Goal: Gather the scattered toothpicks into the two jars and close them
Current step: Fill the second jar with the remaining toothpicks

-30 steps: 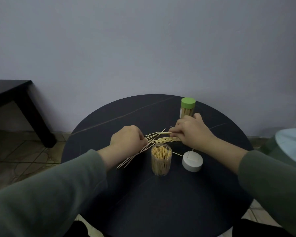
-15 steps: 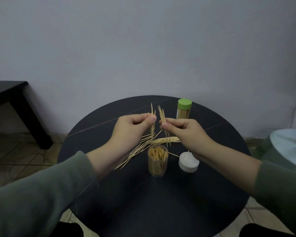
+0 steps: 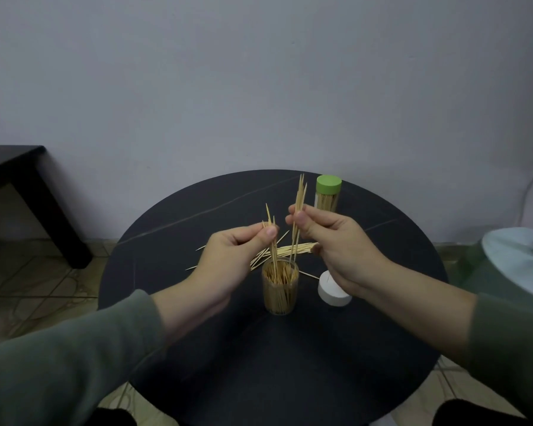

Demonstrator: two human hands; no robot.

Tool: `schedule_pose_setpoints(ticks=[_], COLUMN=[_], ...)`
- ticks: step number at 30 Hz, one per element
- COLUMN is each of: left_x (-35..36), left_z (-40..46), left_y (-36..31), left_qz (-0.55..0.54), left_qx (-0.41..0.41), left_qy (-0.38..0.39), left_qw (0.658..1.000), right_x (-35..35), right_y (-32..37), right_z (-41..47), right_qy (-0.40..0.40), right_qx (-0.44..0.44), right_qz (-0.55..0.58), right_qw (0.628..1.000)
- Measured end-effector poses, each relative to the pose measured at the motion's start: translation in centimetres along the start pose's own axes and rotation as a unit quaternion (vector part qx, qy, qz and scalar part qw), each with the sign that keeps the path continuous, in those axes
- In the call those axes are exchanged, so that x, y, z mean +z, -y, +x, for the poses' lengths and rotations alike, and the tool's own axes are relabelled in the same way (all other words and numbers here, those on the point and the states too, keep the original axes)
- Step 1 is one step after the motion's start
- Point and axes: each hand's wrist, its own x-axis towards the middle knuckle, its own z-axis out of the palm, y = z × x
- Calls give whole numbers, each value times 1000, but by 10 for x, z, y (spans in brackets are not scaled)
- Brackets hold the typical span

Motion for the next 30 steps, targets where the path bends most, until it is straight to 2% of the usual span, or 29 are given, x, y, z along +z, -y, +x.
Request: schedule_pose_setpoints(ticks=[5,14,19,21,25,30], left_x=[-3,-15,-20,-21,-28,-28], left_z=[-5,-6,-4,-3,-2,-5], left_y=[4,15,19,19,17,14], left_qz=[-5,27,57,104,264,389], left_qx=[-11,-12,27,66,184,306], left_qy=[39,83,64,60,53,79], left_qw=[999,996,996,991,946,865], right_x=[5,-1,-9,-13,-15,-20], right_y=[-18,-28,-29,-30,-31,-26], right_z=[-4,-8,-3,-2,-3,-3], right_qy=[31,40,45,66,99,120], right_qx=[12,-16,-10,-19,-49,-77], right_qz=[-14,-41,-86,-114,-156,-236], right_qw=[999,998,995,991,981,961])
